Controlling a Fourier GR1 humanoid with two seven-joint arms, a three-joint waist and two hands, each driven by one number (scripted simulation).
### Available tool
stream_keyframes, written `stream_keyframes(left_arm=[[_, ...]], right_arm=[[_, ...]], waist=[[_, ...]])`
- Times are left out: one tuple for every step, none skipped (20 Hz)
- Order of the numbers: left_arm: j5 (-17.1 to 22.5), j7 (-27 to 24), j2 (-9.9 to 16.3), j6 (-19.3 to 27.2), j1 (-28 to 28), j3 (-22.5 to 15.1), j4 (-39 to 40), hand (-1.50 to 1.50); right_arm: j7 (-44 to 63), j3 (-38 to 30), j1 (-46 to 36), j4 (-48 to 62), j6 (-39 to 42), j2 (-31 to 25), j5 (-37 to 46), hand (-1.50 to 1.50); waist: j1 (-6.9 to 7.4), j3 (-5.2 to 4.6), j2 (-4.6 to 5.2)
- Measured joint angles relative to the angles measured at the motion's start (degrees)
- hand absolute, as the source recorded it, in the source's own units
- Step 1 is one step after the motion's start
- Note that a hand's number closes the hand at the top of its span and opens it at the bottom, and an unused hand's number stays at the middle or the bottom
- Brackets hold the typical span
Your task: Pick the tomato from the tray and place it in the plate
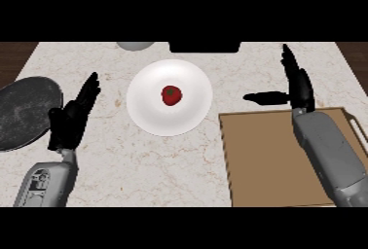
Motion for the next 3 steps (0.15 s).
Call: stream_keyframes(left_arm=[[0.0,0.4,0.0,0.0,0.0,0.0,-0.4,0.00],[-0.1,0.9,0.0,-0.1,0.2,-0.1,-1.1,0.00],[-0.3,0.4,-0.2,0.1,0.0,-0.1,-0.4,0.00]], right_arm=[[-0.6,-0.8,0.4,0.1,1.0,-0.6,-0.2,-1.50],[-2.3,-1.7,0.4,1.8,1.8,-0.9,-0.3,-1.50],[-3.3,-2.6,0.3,2.8,2.8,-1.4,-0.5,-1.50]], waist=[[0.01,0.01,0.01],[0.12,0.01,0.03],[0.13,0.02,0.05]])
